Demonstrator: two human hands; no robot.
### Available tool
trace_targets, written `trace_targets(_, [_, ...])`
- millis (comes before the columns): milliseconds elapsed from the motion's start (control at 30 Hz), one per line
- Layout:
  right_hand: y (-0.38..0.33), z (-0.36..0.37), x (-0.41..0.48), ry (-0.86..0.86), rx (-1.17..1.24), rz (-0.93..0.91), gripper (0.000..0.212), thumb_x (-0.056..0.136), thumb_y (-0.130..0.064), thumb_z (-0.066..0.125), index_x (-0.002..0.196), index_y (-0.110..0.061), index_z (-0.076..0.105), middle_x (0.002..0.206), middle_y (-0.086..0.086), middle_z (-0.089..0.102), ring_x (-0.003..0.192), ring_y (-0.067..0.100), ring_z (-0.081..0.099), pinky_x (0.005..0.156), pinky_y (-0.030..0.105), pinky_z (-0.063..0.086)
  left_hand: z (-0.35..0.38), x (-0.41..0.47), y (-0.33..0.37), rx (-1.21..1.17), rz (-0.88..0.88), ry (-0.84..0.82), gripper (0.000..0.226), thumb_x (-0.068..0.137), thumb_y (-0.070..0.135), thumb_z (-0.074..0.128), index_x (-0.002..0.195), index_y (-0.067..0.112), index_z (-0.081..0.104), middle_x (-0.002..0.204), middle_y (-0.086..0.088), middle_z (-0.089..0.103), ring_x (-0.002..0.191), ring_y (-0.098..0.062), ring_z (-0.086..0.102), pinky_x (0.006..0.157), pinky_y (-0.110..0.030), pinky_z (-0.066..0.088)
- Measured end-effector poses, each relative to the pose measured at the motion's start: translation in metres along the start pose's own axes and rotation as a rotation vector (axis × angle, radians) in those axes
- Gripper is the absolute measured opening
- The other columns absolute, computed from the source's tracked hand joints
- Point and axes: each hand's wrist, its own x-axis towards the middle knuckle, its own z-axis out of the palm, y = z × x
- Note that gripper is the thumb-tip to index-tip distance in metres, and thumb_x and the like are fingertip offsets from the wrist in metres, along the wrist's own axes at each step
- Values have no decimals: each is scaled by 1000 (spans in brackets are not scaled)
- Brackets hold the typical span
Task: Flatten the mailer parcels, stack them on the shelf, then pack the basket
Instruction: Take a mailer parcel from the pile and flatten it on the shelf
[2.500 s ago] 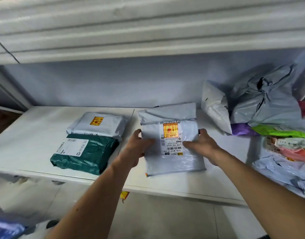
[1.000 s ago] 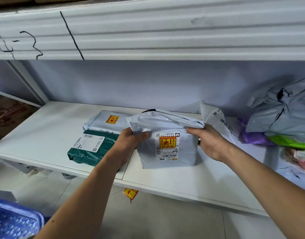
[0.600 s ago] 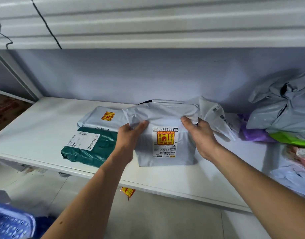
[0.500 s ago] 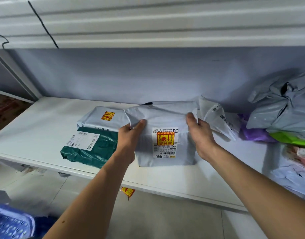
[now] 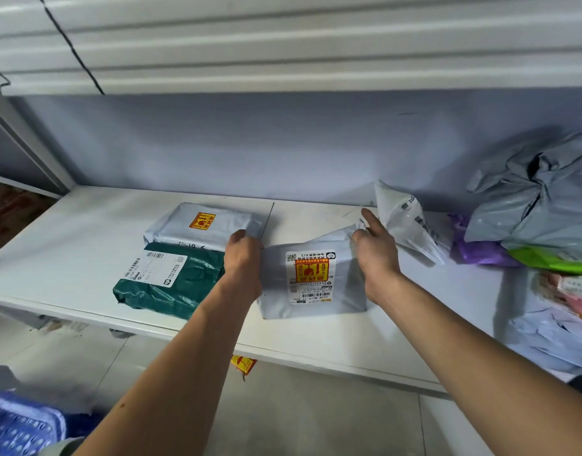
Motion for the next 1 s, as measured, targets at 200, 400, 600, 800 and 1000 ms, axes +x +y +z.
trace_targets(200, [9, -6, -5, -58, -249, -271, 37, 90, -2, 45, 71, -22, 70, 118, -13, 62, 116, -1, 49, 98, 17, 34, -4, -3, 0, -6, -101, 10, 14, 78, 5, 62, 69, 14, 68, 92, -14, 65, 84, -34, 61, 88, -57, 53])
trace_targets(400, [7, -8, -11, -25, -276, -60, 34, 84, -29, 49, 89, -2, 68, 89, 11, 69, 93, 29, 61, 82, 39, 50, -8, -6, -3, 23, -119, 0, 21, 66, 15, 56, 87, 11, 58, 100, -19, 66, 92, -36, 65, 87, -54, 51])
trace_targets(600, [3, -6, -9, 38, -333, 3, 37, 91, -29, 38, 57, -15, 32, 60, 2, 41, 60, 22, 36, 55, 34, 29, -12, 4, -11, 120, -56, -48, 33, 62, 29, 54, 90, 12, 58, 92, -13, 62, 84, -31, 62, 77, -41, 52])
trace_targets(800, [2, -3, -4, 88, -374, 76, 36, 91, -32, 36, 62, -13, 44, 75, 10, 52, 73, 29, 47, 66, 34, 37, -17, 1, -8, 429, 187, -88, 43, 92, 56, 51, 75, 16, 54, 95, -11, 62, 89, -29, 59, 83, -36, 47])
trace_targets(1000, [-2, -3, 5, 119, -374, 100, 36, 93, -32, 37, 68, -9, 50, 80, 12, 57, 84, 33, 53, 73, 34, 39, -44, -23, -3, 437, 299, -554, 49, 82, 68, 51, 102, 24, 61, 102, 10, 66, 99, -4, 61, 85, -15, 46])
